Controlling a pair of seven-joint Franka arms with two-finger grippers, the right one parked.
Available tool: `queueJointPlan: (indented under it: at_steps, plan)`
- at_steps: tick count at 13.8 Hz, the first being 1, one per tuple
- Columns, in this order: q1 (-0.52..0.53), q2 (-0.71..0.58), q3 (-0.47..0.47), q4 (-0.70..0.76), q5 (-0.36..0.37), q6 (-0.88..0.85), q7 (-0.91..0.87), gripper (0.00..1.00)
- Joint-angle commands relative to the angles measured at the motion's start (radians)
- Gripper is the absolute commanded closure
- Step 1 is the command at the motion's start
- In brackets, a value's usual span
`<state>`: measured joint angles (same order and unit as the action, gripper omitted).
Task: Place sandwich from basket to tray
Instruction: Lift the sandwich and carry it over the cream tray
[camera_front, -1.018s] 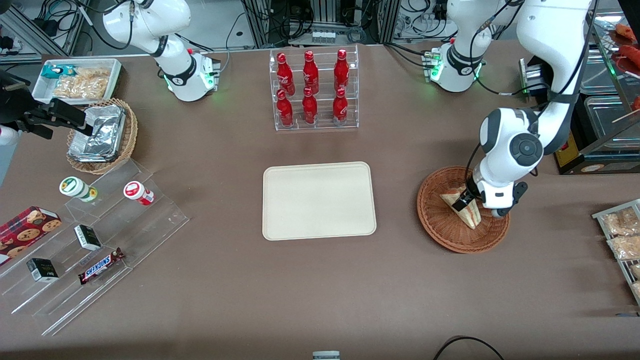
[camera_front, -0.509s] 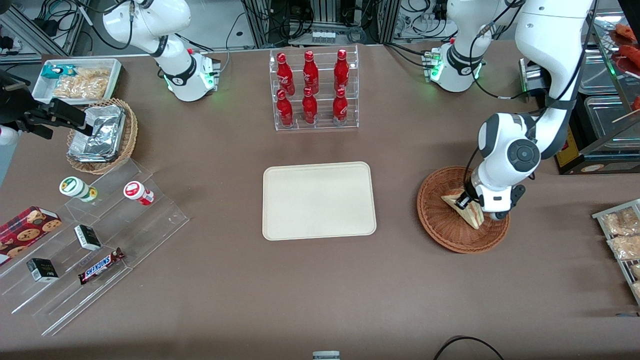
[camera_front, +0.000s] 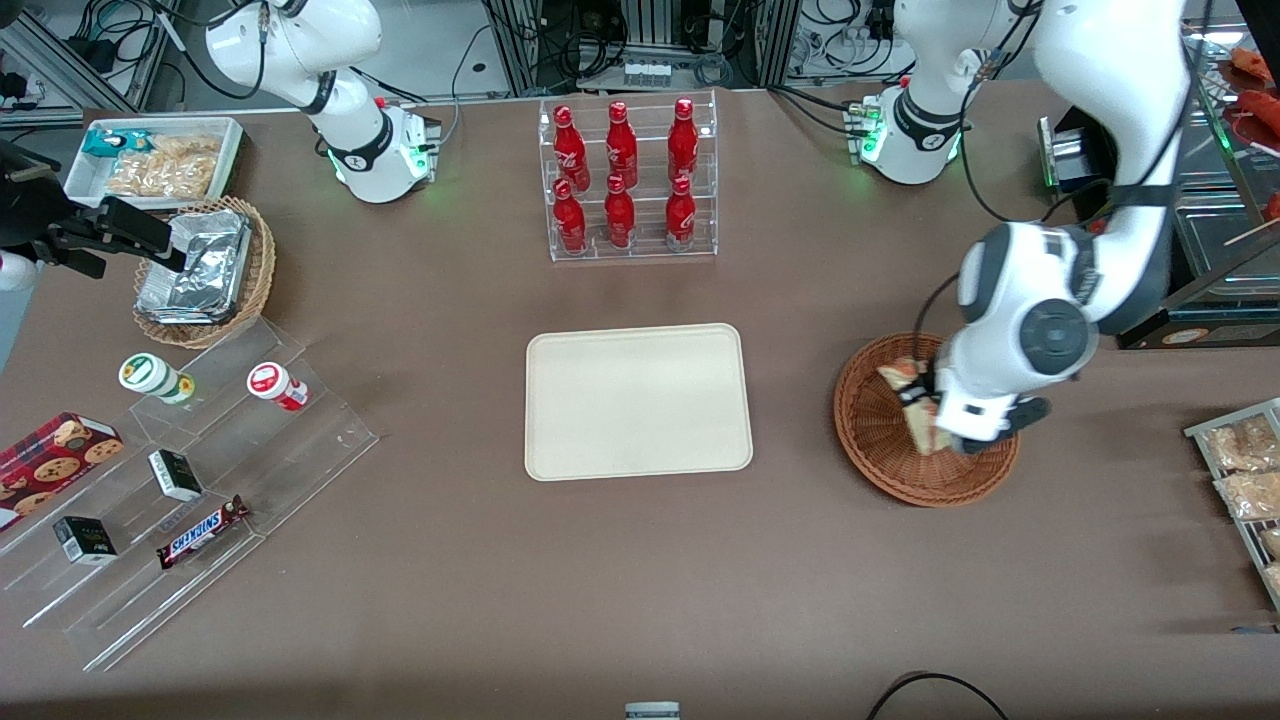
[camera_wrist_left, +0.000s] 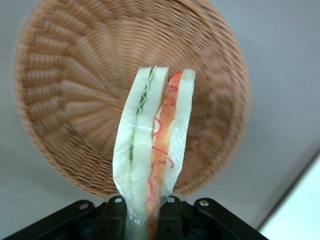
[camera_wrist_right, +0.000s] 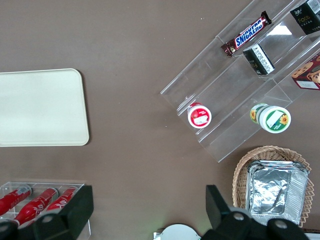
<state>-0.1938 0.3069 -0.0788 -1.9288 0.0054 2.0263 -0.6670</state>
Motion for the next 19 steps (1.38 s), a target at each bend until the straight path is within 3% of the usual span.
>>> queueJointPlan:
  at_steps: [1,3,8,15,19]
  plan:
    - [-0.079,0.112,-0.033,0.134,0.002,-0.026,0.044,0.94]
    - [-0.125,0.164,-0.068,0.192,-0.004,-0.018,0.047,0.94]
    - [-0.318,0.328,-0.075,0.405,0.008,-0.017,-0.181,0.94]
    - [-0.461,0.461,-0.072,0.57,0.011,-0.011,-0.324,0.94]
    - [-0.487,0.52,-0.07,0.637,0.025,0.003,-0.362,0.94]
